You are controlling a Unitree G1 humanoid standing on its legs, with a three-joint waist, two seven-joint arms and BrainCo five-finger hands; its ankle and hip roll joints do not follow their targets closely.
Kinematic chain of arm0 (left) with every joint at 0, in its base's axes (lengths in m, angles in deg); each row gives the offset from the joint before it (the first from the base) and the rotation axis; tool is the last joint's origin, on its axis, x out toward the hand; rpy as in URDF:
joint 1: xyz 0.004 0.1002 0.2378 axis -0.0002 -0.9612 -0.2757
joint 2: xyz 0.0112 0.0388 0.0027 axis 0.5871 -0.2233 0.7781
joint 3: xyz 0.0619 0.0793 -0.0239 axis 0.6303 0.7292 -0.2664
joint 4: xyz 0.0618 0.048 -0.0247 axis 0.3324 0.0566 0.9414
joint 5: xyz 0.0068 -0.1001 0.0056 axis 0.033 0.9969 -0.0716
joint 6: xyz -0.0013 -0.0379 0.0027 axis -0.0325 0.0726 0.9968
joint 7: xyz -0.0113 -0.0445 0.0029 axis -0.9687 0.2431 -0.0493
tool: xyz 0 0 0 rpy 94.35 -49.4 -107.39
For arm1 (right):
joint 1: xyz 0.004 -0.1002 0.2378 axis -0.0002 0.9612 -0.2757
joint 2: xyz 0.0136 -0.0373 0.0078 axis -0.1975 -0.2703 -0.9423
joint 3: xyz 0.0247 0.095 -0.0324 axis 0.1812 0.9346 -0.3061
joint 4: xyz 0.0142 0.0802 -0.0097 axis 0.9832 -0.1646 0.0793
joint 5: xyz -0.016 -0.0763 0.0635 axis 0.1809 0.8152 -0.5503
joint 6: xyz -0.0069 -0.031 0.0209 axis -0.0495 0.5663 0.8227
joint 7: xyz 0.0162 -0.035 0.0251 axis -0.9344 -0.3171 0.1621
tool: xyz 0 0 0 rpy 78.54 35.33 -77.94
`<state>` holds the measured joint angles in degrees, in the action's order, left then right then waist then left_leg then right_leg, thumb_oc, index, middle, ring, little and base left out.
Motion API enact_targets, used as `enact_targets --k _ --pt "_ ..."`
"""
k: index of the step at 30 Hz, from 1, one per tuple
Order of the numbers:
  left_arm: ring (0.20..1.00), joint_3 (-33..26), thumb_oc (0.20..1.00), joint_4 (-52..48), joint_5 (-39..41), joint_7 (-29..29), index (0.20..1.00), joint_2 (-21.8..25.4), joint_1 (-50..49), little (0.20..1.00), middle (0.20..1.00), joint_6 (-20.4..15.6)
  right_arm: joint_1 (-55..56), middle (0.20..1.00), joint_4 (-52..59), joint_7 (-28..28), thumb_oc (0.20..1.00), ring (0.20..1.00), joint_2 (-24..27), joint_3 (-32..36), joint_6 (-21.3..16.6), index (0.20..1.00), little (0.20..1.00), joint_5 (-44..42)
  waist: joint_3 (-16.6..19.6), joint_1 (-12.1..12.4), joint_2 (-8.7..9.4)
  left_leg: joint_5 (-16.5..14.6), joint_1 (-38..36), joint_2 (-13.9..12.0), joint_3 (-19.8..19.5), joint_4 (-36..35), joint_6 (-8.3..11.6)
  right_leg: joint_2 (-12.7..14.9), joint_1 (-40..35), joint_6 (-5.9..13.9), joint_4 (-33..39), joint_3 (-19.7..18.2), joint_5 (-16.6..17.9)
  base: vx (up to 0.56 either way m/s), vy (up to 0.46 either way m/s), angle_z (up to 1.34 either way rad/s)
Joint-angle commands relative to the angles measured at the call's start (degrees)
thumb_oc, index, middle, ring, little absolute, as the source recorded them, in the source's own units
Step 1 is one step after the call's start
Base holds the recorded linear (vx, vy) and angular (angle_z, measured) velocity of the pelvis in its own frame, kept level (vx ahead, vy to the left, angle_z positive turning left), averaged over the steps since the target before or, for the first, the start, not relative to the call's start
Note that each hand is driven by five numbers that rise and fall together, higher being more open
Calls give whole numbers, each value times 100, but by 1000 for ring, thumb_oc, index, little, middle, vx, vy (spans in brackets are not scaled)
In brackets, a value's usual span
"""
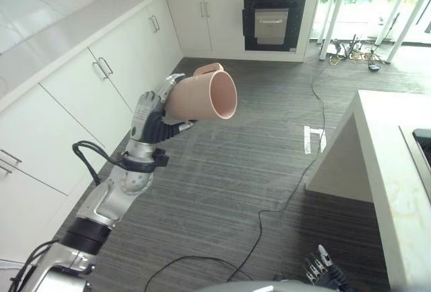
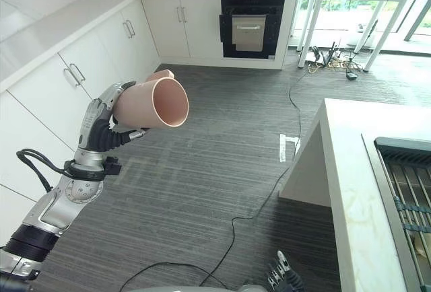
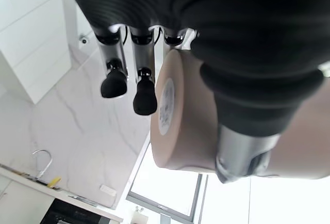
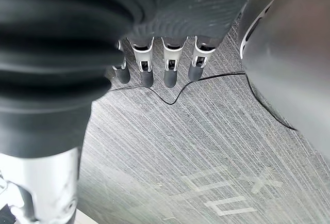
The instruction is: Place the dishes in the dishwasher.
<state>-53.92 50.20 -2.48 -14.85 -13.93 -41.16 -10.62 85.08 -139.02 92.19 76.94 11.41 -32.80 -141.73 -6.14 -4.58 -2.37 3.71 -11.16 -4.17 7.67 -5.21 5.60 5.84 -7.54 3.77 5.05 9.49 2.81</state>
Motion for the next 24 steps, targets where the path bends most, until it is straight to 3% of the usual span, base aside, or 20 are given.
enact_targets --k 1,2,12,17,21,23,24 --pt "200 -535 200 -173 175 34 200 75 111 200 200 -209 -157 1000 -18 202 1000 1000 93 67 -64 1000 1000 212 177 -41 61 -715 234 -231 117 21 -48 223 -49 435 -5 93 -334 0 0 0" --pt "200 -315 200 30 2412 -1597 200 -1043 -25 200 200 -149 -405 1000 2084 176 1000 1000 42 -285 -268 1000 1000 -105 -23 163 240 -541 415 -94 7 21 -131 11 -158 259 -218 182 -535 0 0 0" --pt "200 -415 200 37 2565 -1530 200 -987 -121 200 200 -112 -448 1000 2040 287 1000 1000 87 -450 -395 1000 1000 39 81 187 230 -607 352 -136 89 21 -139 19 -190 276 -5 200 -462 16 -14 1" --pt "200 -437 200 31 2521 -1641 200 -969 -130 200 200 -97 -400 1000 2030 125 1000 1000 31 -403 -396 1000 1000 19 136 138 248 -597 335 -178 120 21 -151 -100 -203 218 -8 52 -505 28 -65 -2" --pt "200 -350 200 135 2631 -1637 200 -891 31 200 200 -58 -433 1000 1866 -299 1000 1000 74 -446 -570 1000 1000 501 127 77 240 -524 240 -266 189 34 -111 -230 -233 137 -5 -111 -549 38 -103 0" --pt "200 -347 200 131 2827 -1700 200 -888 37 200 200 -40 -445 1000 1858 -431 1000 1000 102 -463 -597 1000 1000 599 104 68 260 -548 254 -286 214 244 -86 -247 -238 106 -18 -177 -553 16 -88 -2" --pt "200 -360 200 121 2954 -1731 200 -962 24 200 200 -37 -504 1000 1882 -584 1000 1000 146 -506 -614 1000 1000 750 -8 60 374 -791 625 -265 288 1299 -119 -191 -216 27 -83 -305 -525 -15 -168 -3"
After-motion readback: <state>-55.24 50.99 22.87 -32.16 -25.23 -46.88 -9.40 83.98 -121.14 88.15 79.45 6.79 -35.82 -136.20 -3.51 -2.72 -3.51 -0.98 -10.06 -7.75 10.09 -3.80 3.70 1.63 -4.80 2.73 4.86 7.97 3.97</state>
